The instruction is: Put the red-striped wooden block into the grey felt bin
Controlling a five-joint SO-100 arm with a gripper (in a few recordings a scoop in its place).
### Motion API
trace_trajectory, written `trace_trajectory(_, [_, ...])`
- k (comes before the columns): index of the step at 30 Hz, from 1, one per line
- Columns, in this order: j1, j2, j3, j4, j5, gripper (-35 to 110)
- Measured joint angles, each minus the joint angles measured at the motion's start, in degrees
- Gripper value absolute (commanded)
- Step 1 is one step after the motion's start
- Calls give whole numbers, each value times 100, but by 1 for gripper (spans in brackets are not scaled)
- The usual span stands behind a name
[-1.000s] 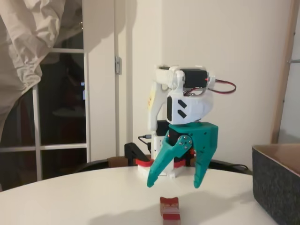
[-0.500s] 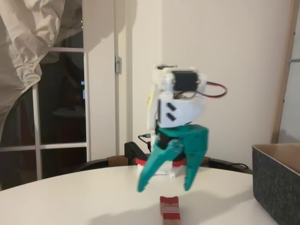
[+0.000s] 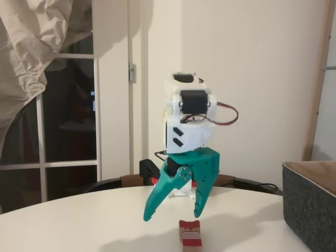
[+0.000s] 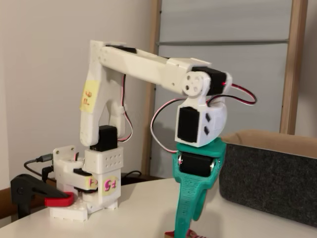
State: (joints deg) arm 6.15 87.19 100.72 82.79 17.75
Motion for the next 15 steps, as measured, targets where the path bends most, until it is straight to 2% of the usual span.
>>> trace_trajectory(15, [-88, 396, 686, -352, -220, 42])
